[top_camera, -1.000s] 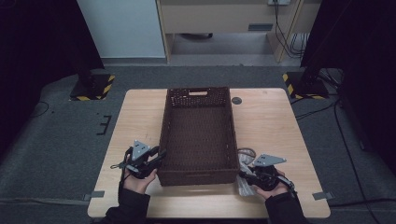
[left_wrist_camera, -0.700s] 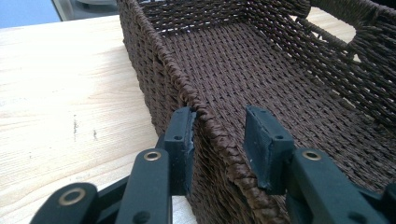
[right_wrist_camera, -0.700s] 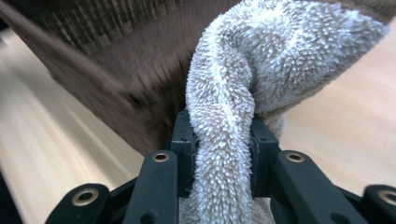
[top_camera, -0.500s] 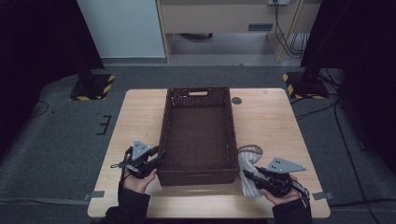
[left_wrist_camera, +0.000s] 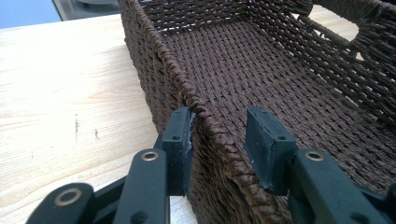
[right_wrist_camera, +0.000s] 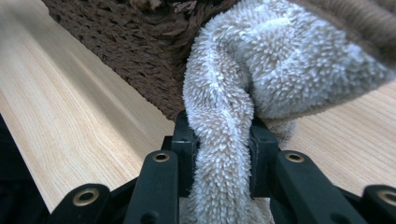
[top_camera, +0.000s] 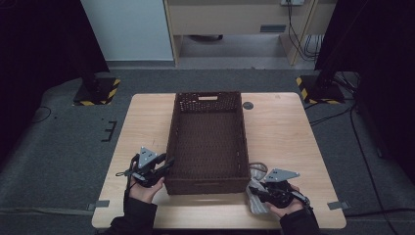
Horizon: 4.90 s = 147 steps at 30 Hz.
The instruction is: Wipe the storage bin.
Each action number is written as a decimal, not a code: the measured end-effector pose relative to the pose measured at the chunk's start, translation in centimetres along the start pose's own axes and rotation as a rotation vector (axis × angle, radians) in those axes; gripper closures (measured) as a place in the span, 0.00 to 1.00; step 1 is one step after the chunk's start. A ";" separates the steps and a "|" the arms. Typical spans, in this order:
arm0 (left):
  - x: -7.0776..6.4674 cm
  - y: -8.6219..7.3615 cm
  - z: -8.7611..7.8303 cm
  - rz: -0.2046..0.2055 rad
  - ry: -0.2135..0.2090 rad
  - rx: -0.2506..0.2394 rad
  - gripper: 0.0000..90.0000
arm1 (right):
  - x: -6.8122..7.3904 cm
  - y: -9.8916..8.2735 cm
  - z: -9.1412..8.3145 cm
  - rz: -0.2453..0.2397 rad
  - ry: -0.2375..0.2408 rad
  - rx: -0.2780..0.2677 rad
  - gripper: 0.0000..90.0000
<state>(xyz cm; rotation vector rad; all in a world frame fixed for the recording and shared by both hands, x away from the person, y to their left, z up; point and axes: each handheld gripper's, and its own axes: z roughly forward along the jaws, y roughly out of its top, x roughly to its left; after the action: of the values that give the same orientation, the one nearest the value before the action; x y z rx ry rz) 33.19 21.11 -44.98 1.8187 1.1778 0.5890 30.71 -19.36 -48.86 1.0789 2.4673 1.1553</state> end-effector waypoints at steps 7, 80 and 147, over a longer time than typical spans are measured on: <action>0.1 0.0 0.0 -0.008 -0.007 -0.001 0.67 | -0.4 0.8 -3.8 0.029 -0.017 -0.167 0.78; 1.2 0.5 0.5 -0.006 -0.007 -0.028 0.57 | -10.3 -2.1 -4.0 0.209 -0.422 -0.127 0.39; 1.8 0.3 0.5 0.029 -0.021 0.007 0.64 | -4.6 9.9 4.0 0.064 -0.119 -0.227 0.70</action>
<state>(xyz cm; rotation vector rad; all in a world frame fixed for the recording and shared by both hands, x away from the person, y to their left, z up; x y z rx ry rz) 34.57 22.47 -45.12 1.8465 1.1426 0.5820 41.07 -15.99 -44.78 1.1308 2.1653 1.3121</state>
